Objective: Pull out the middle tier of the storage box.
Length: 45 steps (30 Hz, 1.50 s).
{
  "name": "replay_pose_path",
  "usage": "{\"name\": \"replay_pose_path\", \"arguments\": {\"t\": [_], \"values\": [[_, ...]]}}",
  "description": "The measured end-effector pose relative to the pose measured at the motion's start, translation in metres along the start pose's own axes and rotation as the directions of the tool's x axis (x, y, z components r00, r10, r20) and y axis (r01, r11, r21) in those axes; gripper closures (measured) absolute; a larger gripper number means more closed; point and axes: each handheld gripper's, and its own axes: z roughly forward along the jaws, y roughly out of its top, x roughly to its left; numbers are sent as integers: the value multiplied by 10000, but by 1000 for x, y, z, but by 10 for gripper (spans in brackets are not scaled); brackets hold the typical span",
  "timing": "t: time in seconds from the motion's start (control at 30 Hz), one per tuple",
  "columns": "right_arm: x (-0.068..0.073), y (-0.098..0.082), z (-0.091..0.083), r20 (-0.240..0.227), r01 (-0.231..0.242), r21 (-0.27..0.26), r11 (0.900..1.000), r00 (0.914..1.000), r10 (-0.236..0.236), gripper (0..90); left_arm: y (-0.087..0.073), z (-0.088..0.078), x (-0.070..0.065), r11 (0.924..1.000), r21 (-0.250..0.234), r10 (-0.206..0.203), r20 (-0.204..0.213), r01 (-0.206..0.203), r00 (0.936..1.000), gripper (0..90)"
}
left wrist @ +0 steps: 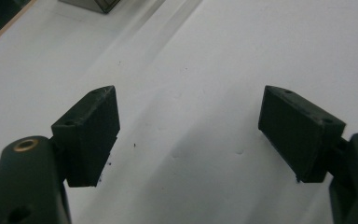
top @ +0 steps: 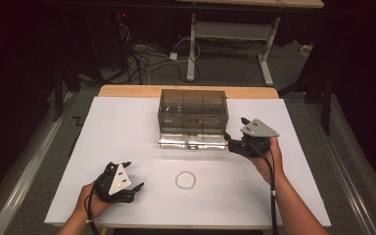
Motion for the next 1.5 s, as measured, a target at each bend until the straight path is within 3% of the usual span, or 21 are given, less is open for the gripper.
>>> {"name": "replay_pose_path", "arguments": {"t": [0.4,0.73,1.23,1.5], "values": [[2,-15,-17,-109,80,-116,9999,9999,-81,178,0,1,-1,10000,52,13,18,-13,10000,203],[5,-33,-37,-350,160,-122,9998,9993,-165,176,1,2,-2,10000,93,25,76,-26,10000,203],[2,-62,-69,-196,75,-89,9999,9998,-77,175,2,2,-3,9999,137,29,138,-31,9999,207],[7,-80,-85,-364,152,-70,9999,9992,-154,174,4,1,-4,10000,77,15,133,-16,9999,208]]}}
